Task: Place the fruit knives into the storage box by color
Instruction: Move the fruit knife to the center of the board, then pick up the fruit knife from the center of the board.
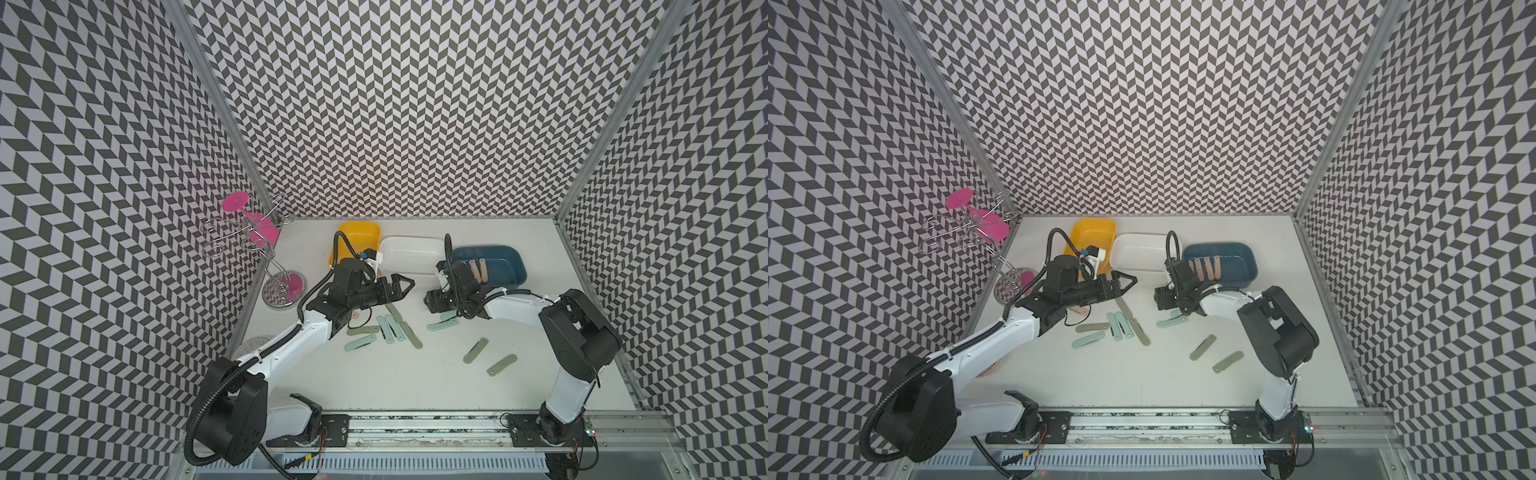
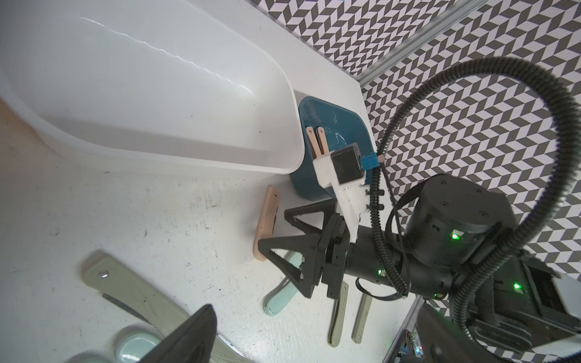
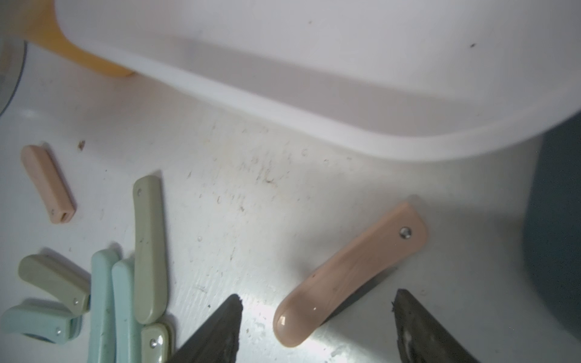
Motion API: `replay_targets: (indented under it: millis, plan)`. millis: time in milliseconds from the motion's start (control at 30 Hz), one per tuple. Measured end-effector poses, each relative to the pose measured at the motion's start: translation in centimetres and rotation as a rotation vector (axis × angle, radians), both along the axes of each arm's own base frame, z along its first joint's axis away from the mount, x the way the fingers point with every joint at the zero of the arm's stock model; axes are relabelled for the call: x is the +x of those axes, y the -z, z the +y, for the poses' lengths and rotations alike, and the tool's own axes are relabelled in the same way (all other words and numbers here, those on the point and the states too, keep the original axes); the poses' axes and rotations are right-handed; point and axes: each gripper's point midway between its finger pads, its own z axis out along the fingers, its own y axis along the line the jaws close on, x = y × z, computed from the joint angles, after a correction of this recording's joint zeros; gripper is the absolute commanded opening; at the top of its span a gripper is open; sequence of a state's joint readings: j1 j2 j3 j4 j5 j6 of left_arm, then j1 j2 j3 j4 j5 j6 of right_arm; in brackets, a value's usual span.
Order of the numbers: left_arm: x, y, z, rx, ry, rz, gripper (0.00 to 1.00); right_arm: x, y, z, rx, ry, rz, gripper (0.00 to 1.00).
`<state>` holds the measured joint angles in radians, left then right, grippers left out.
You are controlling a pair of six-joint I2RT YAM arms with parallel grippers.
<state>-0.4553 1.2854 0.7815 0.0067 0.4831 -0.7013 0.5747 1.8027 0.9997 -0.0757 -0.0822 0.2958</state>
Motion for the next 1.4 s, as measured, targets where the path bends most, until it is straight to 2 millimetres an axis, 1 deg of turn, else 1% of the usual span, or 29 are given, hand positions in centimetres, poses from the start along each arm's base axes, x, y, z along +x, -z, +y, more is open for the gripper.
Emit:
replay_targets:
  millis: [67, 167, 300, 400, 600, 767, 1000, 1067, 1300, 1400]
  plan:
    - [0.0, 0.0, 0.0, 0.0, 0.0, 0.0, 1.0, 0.7, -0.3, -0.6, -0.001, 0.018, -0.005, 0.77]
    - [0.0, 0.0, 0.0, -0.001, 0.0, -0.001, 1.0, 1.7, -1.2, -0.9, 0.004, 0.032, -0.024, 0.78]
    - [0.0, 0.0, 0.0, -0.001, 0.0, 0.0, 1.0, 3.0, -2.1, -0.5, 0.012, 0.034, -0.05, 0.79]
    - [0.0, -0.1, 0.0, -0.001, 0.0, -0.002, 1.0, 3.4, -1.9, -0.2, 0.012, 0.03, -0.047, 0.79]
    - [-0.1, -0.5, 0.2, -0.006, -0.004, -0.013, 1.0, 2.7, -0.9, -0.1, 0.02, 0.024, -0.015, 0.77]
    - [-0.4, -0.2, 0.4, -0.005, -0.006, -0.008, 1.0, 0.4, 1.2, -0.4, 0.007, 0.022, 0.047, 0.76]
    - [-0.4, -0.2, 0.4, -0.008, -0.008, -0.005, 1.0, -0.4, 1.1, 0.7, 0.025, 0.004, 0.048, 0.75]
    - [-0.4, -0.2, 0.4, -0.008, -0.008, -0.004, 1.0, -0.5, 1.1, 1.1, 0.026, -0.006, 0.051, 0.74]
    - [-0.6, -0.6, 0.6, -0.014, -0.01, -0.015, 1.0, -0.2, 0.9, 4.3, 0.025, -0.075, 0.039, 0.71]
    - [-0.6, -0.6, 0.7, -0.014, -0.014, -0.015, 1.0, -0.4, 0.8, 5.1, 0.011, -0.096, 0.029, 0.71]
